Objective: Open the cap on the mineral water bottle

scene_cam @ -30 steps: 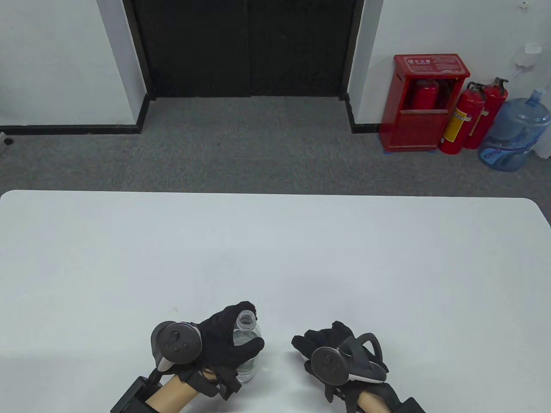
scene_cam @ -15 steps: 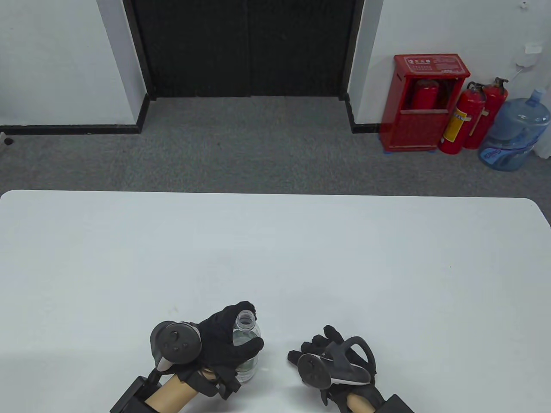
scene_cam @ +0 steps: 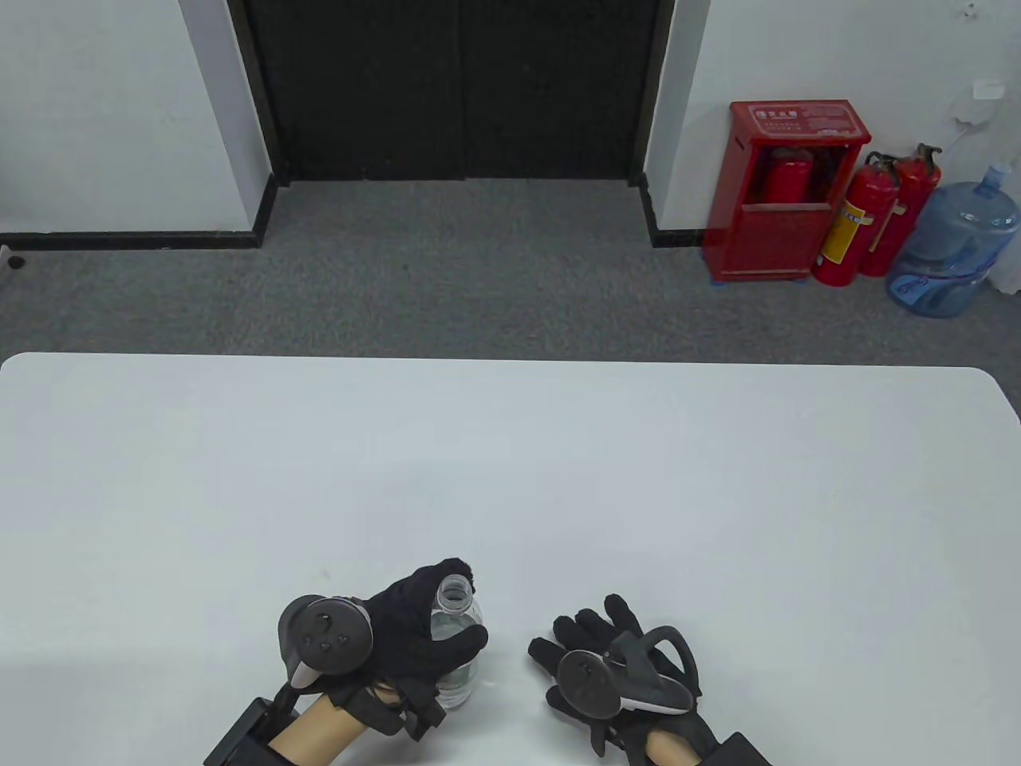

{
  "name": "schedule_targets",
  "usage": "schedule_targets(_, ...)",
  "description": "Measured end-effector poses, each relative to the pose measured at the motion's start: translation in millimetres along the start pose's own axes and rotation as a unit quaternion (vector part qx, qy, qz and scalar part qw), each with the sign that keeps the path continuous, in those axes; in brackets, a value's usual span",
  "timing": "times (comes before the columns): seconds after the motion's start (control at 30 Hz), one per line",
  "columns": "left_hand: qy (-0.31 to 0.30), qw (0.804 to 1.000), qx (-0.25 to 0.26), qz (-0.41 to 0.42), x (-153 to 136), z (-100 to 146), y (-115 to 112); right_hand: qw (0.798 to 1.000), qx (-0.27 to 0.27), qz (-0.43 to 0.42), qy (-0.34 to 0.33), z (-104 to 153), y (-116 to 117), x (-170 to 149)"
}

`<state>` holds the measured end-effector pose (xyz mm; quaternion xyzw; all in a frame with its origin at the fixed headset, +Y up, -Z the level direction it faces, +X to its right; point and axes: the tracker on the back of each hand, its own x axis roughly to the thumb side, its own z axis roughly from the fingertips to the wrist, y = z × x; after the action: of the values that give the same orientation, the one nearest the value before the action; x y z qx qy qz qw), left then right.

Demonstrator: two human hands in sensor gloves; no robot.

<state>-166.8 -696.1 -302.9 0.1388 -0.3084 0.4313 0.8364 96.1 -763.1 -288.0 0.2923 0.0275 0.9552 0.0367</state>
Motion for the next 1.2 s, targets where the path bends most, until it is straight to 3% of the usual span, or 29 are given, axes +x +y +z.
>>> schedule_targets(0.53,-0.005,1.0,0.001,0.002,1,0,0,0.986,-0.141,-0.086,0.025,33,-58,-20)
schedule_targets(1.2,-0.012,1.0,-0.017,0.02,6,-1,-5,0.983,-0.149,-0.101,0.028,39,-67,-22)
